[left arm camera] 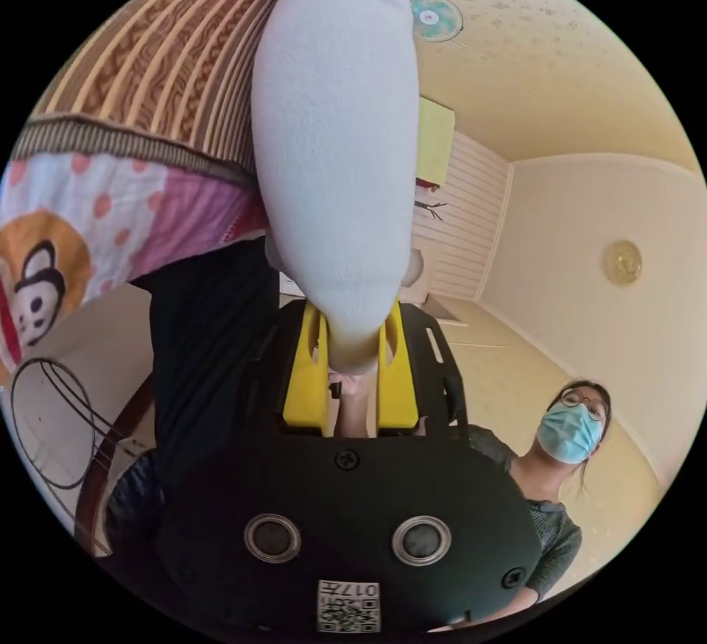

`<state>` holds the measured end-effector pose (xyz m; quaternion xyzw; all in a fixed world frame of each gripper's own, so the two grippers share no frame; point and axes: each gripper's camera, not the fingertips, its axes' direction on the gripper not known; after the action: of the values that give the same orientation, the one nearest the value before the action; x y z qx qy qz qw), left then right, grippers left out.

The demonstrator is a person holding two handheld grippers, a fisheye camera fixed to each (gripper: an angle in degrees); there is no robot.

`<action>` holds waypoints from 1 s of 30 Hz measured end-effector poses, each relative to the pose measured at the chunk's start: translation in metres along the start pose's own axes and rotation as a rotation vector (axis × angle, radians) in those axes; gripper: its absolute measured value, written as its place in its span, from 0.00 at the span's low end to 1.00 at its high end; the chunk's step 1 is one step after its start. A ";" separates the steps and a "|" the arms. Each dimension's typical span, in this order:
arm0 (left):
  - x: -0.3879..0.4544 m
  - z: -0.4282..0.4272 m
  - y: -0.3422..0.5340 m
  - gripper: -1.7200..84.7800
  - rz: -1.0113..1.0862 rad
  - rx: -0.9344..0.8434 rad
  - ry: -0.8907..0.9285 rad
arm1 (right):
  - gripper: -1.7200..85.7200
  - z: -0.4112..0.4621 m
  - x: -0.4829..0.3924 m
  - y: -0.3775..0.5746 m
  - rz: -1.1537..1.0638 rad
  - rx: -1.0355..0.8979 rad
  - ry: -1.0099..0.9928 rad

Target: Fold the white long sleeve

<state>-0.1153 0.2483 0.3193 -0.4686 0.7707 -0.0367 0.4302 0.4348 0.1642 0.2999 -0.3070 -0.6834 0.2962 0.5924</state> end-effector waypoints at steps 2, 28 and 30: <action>0.011 0.020 0.007 0.13 0.019 -0.050 -0.045 | 0.33 0.022 0.007 -0.017 0.004 0.038 0.015; 0.063 -0.094 0.119 0.17 0.079 0.191 -0.613 | 0.14 -0.318 -0.185 -0.191 -0.180 0.765 0.343; 0.066 -0.084 0.119 0.17 0.081 0.174 -0.620 | 0.13 -0.321 -0.183 -0.159 -0.239 0.782 0.337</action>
<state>-0.2688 0.2353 0.2761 -0.3881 0.6148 0.0592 0.6840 0.7626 -0.0647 0.3469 -0.0226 -0.4448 0.4077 0.7972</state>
